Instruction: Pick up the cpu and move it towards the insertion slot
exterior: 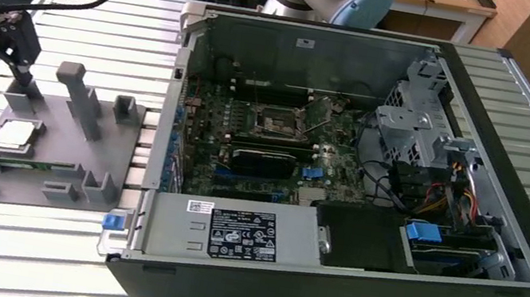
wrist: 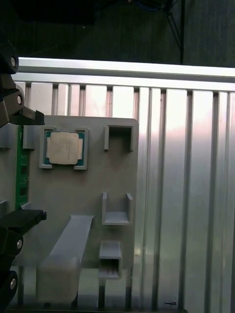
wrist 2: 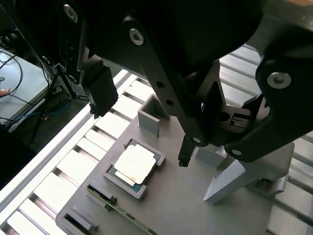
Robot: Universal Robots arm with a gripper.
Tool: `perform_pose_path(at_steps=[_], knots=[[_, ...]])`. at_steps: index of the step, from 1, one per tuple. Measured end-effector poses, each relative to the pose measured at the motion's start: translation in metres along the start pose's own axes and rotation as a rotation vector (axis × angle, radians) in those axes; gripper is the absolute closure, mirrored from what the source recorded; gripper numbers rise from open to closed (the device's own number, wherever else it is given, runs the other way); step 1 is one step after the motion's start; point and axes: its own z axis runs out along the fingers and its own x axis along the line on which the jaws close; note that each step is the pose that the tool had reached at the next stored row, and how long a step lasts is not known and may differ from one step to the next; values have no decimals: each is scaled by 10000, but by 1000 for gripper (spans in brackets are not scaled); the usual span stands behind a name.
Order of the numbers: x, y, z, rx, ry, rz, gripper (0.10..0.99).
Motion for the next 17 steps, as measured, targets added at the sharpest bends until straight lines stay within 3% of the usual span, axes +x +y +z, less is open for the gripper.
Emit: perform_pose_path(at_steps=[12,17], knots=[[72,-5,191,1,-3,71,310],[87,-6,272,-48,-5,72,310]])
